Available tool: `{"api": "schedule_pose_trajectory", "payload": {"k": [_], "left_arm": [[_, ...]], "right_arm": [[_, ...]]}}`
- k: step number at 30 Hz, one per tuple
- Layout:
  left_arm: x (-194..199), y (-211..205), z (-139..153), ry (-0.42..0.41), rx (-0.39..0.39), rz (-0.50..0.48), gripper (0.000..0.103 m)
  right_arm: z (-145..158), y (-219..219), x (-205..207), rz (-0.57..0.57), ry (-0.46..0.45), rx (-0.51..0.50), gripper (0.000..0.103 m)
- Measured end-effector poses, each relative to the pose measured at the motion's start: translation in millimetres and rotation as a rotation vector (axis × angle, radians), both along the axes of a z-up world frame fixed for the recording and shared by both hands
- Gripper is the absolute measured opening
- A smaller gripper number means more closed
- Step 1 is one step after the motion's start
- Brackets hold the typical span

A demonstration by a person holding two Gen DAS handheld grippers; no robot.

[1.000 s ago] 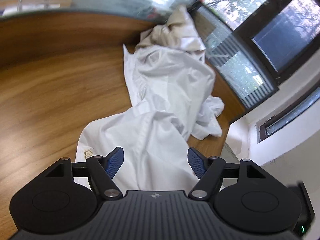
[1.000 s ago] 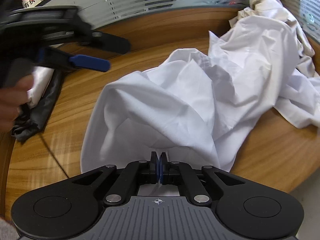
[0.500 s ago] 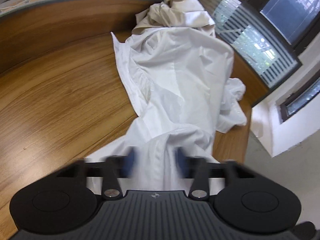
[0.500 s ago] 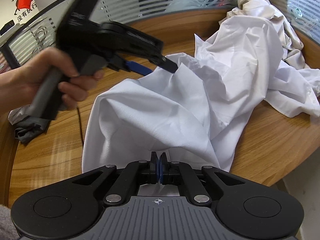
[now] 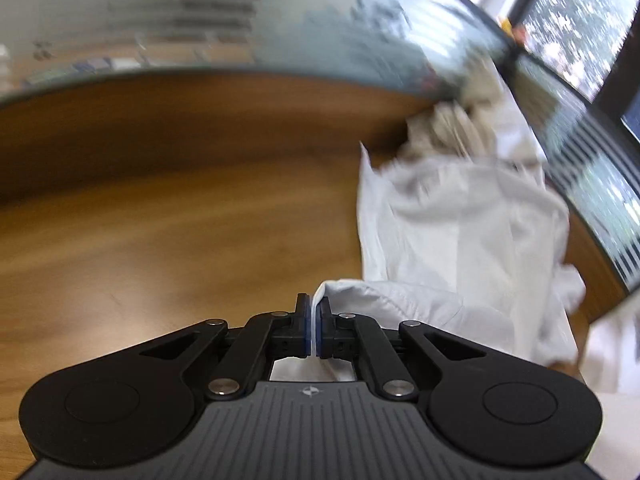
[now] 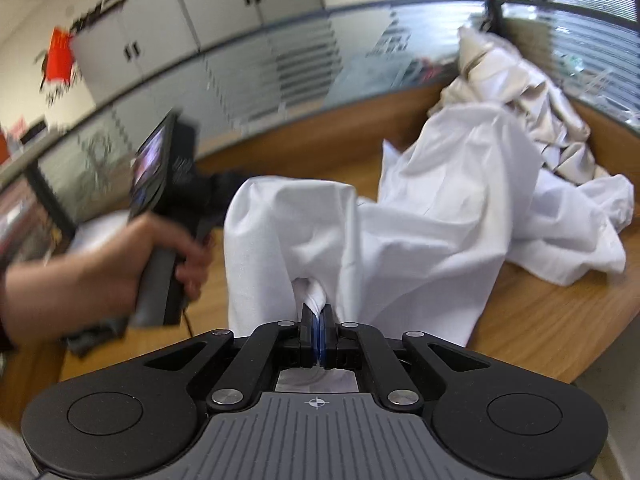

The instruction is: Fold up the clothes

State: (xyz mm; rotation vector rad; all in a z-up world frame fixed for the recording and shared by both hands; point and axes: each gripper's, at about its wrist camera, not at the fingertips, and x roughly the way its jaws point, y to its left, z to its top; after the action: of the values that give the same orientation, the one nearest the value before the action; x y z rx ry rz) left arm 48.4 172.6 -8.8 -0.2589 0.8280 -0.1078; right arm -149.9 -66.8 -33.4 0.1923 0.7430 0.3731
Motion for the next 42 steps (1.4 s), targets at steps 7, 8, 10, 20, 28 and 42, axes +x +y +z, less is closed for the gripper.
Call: {"api": "schedule_pose_trajectory", "payload": {"k": [7, 8, 10, 20, 28, 42], "left_arm": [[-9, 44, 28, -0.066, 0.043, 0.147, 0.002], [-10, 51, 28, -0.056, 0.045, 0.162, 0.001], [-17, 66, 23, -0.029, 0.027, 0.169, 0.001], [-65, 107, -6, 0.003, -0.065, 0.031, 0.051], [-117, 111, -27, 0.005, -0.093, -0.085, 0.071], [-142, 2, -78, 0.077, 0.032, -0.407, 0.083]], "right_arm": [[5, 10, 14, -0.002, -0.014, 0.062, 0.003], [3, 13, 16, 0.007, -0.010, 0.065, 0.003], [0, 20, 22, 0.027, -0.001, 0.070, 0.003], [-26, 34, 50, 0.065, 0.134, 0.095, 0.003], [-28, 8, 75, -0.038, 0.225, 0.197, 0.003], [-28, -15, 90, -0.139, 0.317, 0.417, 0.003]]}}
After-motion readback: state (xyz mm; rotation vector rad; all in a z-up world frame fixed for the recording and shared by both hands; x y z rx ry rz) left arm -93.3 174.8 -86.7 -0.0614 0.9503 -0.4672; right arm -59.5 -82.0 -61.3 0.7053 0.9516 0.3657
